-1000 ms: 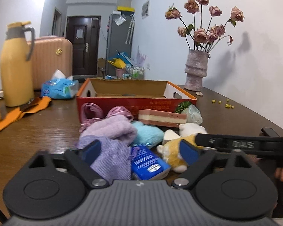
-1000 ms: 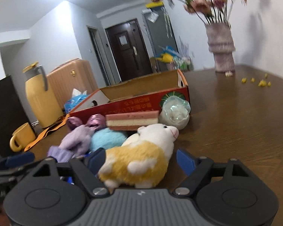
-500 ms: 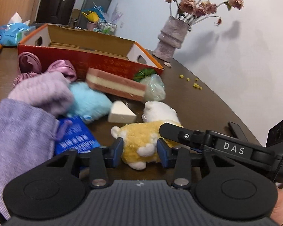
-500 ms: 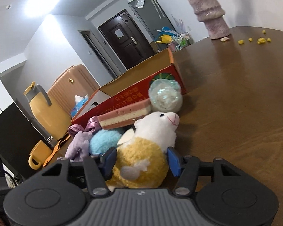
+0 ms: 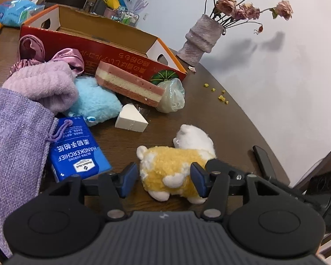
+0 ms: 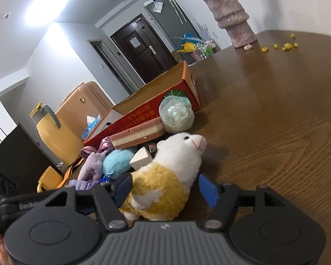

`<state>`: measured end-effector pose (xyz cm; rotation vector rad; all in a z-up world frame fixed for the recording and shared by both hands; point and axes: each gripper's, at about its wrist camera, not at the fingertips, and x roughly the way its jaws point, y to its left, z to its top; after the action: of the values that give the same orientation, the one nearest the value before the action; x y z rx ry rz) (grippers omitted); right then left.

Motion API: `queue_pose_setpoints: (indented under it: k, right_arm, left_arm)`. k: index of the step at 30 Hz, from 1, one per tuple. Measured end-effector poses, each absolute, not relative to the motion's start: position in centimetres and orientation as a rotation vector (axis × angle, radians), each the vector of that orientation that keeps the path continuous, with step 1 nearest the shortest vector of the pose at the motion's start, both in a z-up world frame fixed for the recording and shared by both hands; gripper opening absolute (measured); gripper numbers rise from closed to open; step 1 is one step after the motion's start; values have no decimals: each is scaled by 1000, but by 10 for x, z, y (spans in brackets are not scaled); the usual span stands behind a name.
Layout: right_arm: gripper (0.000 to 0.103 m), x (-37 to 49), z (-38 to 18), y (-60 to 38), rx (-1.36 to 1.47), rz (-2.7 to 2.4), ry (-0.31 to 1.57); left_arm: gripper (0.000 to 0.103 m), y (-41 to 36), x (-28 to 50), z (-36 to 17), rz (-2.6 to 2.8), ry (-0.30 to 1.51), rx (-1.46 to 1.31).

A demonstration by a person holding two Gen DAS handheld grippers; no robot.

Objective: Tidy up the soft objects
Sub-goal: 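Carry the sheep into the cardboard box and open the right gripper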

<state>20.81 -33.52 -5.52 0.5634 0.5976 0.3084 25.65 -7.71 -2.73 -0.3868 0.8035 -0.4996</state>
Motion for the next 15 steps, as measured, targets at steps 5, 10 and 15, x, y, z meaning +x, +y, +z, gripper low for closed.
queue_pose_setpoints:
  k: [5,10,15]
  right_arm:
    - [48,210,-56,-337,588,336,603]
    - [46,210,-34,-338,535,348,551]
    - [46,250,8,-332,456,394,472]
  left_arm:
    - [39,-83,259,-27,-527,809,-380]
    - [39,-83,260,-10,-554,767,-404]
    - [39,-73,292,26,-548,671,-425]
